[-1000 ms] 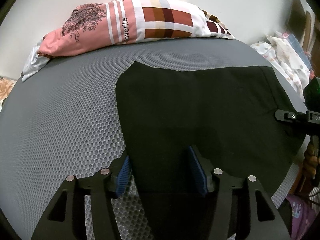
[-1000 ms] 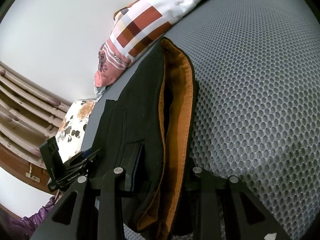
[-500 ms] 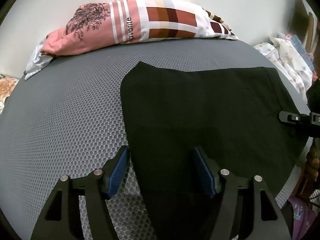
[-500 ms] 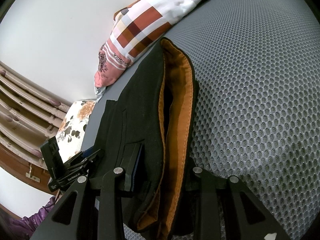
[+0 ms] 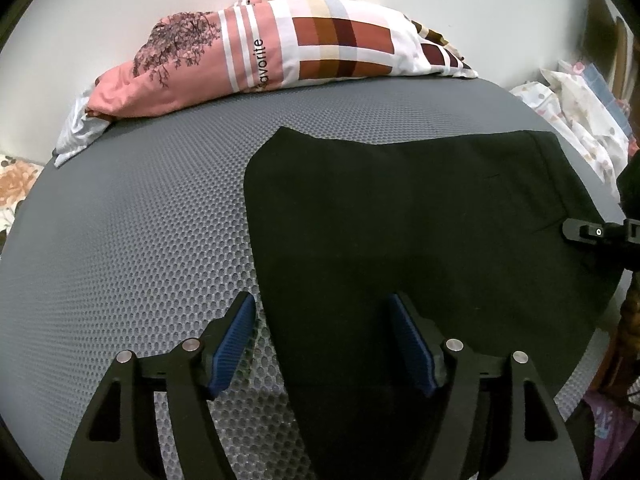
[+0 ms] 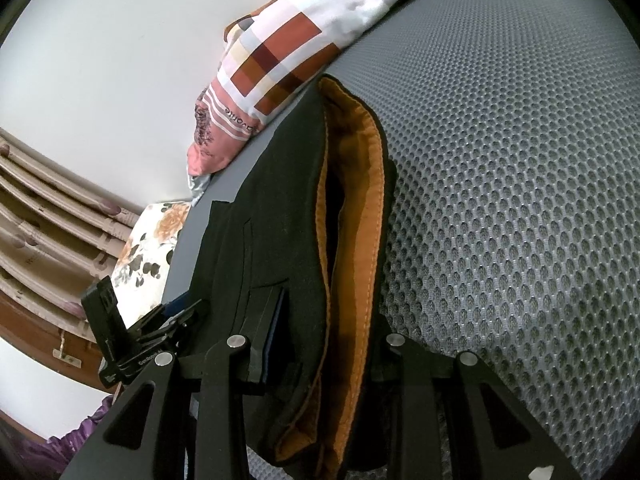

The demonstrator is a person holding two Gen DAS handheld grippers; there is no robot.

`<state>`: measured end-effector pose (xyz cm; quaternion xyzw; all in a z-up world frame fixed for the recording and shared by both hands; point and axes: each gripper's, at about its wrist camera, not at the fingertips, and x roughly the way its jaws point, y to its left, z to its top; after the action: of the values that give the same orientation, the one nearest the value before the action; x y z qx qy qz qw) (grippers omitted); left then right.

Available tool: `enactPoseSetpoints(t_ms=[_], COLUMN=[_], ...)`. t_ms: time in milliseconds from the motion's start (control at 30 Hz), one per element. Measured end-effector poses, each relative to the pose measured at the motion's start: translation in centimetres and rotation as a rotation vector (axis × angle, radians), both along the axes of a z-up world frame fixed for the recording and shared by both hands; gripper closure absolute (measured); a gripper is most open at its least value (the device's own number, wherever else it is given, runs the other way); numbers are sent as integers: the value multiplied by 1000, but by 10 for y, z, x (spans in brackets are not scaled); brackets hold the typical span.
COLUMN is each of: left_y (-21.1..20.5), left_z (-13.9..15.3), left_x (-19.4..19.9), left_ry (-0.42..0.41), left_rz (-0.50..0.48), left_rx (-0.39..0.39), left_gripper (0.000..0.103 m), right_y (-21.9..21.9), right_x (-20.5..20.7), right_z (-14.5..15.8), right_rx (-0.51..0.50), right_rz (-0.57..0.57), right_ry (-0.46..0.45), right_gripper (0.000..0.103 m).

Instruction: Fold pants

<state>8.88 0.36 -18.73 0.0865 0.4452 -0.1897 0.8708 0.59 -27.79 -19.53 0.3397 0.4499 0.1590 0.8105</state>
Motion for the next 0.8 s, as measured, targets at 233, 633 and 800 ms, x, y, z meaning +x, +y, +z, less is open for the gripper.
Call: enactPoseSetpoints(t_ms=[233,633,800], left_y=[0,1,0], left_z=[-1,-1,-1], left_x=[0,0,0], left_ry=[-3,-4,-14], left_rz=[2,3,0], left_rx=[3,4,13], left_gripper=[31,29,29], right_y=[6,4,5], right_x=[-7,-7,-5], right_z=[-1,-2,1], right_rx=[-7,1,-15], right_rz=[-17,-22,-10], right_ry=[-3,0,9], right_gripper=[77,77,77])
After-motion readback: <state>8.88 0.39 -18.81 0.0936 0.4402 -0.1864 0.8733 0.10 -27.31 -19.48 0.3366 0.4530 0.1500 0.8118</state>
